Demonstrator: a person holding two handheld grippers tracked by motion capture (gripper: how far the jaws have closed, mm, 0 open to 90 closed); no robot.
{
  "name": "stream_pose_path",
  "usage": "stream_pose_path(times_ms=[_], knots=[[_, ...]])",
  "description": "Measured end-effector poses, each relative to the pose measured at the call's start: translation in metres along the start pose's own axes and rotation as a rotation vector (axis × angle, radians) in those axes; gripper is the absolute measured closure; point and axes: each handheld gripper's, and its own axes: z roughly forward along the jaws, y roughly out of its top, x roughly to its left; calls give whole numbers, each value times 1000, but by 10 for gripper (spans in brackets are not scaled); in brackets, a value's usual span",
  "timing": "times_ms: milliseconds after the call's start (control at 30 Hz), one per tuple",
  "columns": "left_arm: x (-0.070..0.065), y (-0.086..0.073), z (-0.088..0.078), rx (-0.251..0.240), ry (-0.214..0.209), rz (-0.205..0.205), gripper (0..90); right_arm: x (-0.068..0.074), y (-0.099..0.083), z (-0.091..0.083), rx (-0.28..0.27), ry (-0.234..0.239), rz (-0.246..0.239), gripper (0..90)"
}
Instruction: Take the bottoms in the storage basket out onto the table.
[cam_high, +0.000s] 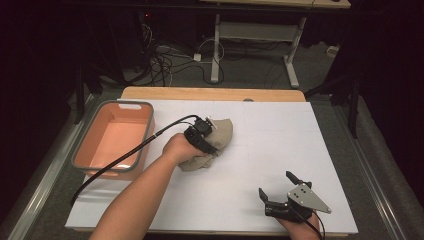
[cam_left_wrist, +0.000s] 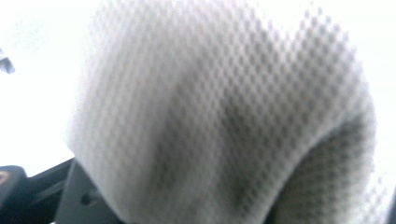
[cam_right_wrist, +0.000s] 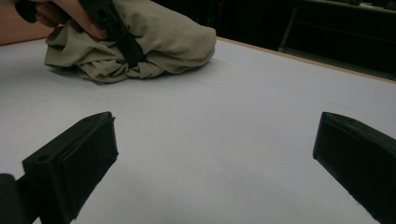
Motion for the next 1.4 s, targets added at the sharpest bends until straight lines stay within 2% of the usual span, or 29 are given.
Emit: stream_pose_path(times_ms=[100,300,333,400,500,700,867,1100,1400], knots=[[2,-5,5,-48,-17,-17,323,0,0,1,0,-2,0,6],[2,-14,14,-108,-12,-31,227,0,0,1,3,-7,-2,6],[2,-14,14,-108,-12,-31,210,0,0,1,3,-7,-2,6],[0,-18,16,-138,-15,-23,181,0,0,2,3,-2,1,6],[-2,-20,18,-153,-9,-6,134,0,0,2,4,-2,1,6],[-3,-22,21,-176,3,-10,36,1,0,3,4,-3,-3,6],[-2,-22,20,-173,-3,-27,0,0,0,3,7,-2,3,6],[-1,-24,12,-201,-8,-40,0,0,2,2,-3,5,-5,5],[0,-26,-8,-264,-26,-57,0,0,3,2,-8,4,3,4]])
